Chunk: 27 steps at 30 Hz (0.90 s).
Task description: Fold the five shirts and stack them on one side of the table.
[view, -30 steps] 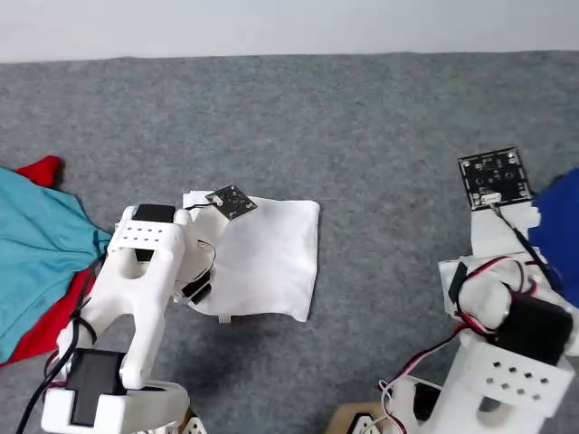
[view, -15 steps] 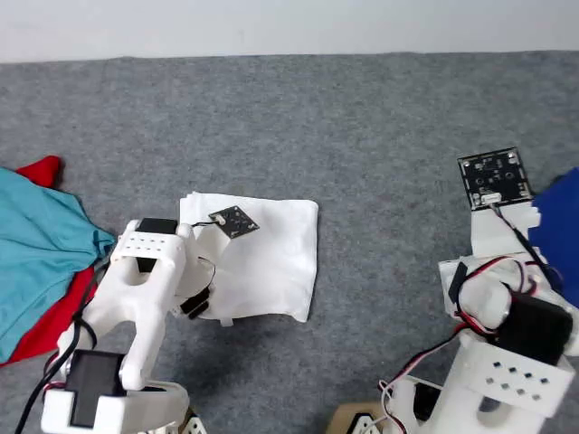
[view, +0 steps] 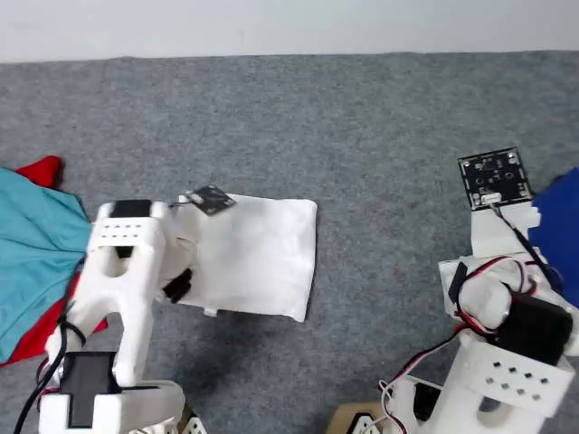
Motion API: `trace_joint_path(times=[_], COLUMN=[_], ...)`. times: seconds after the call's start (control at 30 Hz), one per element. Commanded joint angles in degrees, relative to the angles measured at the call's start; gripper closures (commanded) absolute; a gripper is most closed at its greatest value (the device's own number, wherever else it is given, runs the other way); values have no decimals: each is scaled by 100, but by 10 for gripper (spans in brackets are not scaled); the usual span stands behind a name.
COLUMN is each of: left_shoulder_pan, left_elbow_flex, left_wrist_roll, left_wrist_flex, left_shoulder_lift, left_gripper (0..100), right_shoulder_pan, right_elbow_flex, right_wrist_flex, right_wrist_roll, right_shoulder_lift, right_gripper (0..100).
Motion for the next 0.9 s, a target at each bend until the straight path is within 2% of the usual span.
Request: trace_joint_path(times=[0.0, 0.13, 0.43, 0.57, 0.7, 0.87], left_shoulder_pan=[-475, -747, -721, -756, -756, -712], left_elbow_flex=[-259, -207, -171, -180, -180, -444], left_wrist_roll=[-18, -18, 0, -9, 0, 0], left_wrist_flex=[105, 114, 158, 299, 316, 475], left_shoulder_lift=[-273, -273, -273, -360, -1090, -2435], left_gripper=[998, 998, 992, 908, 863, 853], right_shoulder_pan=[22, 13, -444, -444, -444, -462], right_elbow_flex=[-18, -9, -9, -9, -9, -9], right_wrist_flex=[-189, -347, -374, -365, -356, -330], right_wrist_roll=[53, 53, 18, 18, 18, 18], right_shoulder_lift=[-92, -84, -84, -84, -84, -84], right_gripper=[989, 989, 989, 989, 989, 989])
